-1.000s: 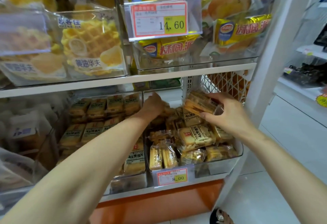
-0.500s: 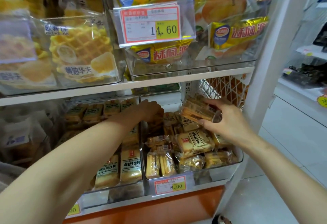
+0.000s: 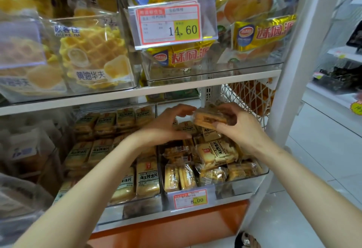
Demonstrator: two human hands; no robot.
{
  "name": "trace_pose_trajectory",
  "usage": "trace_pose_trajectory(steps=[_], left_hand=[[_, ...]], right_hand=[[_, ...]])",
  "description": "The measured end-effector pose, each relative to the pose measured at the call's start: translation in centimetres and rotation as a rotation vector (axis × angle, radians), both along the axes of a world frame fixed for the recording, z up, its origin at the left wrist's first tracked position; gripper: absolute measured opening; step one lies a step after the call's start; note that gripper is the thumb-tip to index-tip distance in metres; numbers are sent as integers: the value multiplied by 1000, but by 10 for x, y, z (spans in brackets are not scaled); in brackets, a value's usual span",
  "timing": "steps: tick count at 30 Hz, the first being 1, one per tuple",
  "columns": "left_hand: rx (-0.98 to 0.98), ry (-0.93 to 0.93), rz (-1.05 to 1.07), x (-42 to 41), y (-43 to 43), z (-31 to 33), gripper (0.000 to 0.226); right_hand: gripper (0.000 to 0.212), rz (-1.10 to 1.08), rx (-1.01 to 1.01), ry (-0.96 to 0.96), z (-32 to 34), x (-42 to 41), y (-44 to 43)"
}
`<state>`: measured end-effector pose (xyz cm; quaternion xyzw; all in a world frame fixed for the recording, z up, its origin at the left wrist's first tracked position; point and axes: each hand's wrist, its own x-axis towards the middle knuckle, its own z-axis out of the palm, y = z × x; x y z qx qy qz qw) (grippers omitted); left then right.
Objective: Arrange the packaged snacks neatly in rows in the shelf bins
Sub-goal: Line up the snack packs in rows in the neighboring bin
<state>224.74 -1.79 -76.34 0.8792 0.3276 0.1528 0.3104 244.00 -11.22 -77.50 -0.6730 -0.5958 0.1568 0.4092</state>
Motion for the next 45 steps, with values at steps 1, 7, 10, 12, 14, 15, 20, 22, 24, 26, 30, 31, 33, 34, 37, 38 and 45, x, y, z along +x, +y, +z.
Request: trace_pose_trajectory(steps=[1,7,10,12,14,15,20,22,24,26,30,31,33,34,37,38,45], left_hand=[[28,-5,38,1,-7,-4,68],[320,-217,189,6,-12,-18,51],[291,-248,261,-2,-13,-18,30],[66,-321,361,-7,-11,-13,27],[-295,-445,401,-10,-9,-7,31],[-461,-511,392,-11,-9,-5,34],[-730,-584,254,-11,-19,-4,38],[-751,-556,214,-8,-23,-6,37],[-741,-524,193,-5,-25,-8,38],[-696,-488,201,-3,-25,-10,39],[-581,-442,280,-1,-23,-7,31],[-557,-424,309,-2,-19,-5,26],[-467,-368,375,-4,-3,0,15],[-397,-331,409,-4,7,4,13],[-281,-261,481,6,43,7,30],[-299,-241,484,14,52,6,36],[-322,-36,602,72,89,-35,51]], right_hand=[[38,9,-3,76,1,-3,2],[19,109,-19,182,7,-19,4],[51,185,-30,282,7,-21,5],[74,175,13,310,7,-18,6],[82,140,63,218,5,-14,5],[87,125,67,128,3,-13,4],[104,127,71,-191,-5,-18,3],[103,126,78,-246,-6,-19,3],[96,96,112,-267,-6,-19,3],[89,86,145,-273,-5,-19,2],[86,118,122,-282,-5,-16,4],[87,115,102,-278,-5,-13,4],[86,76,88,-250,-4,-6,3],[81,46,98,-225,-4,-2,2],[59,-23,131,-171,-4,5,-1],[54,-32,126,-177,-6,7,-2],[37,-5,83,-229,-18,19,-5]])
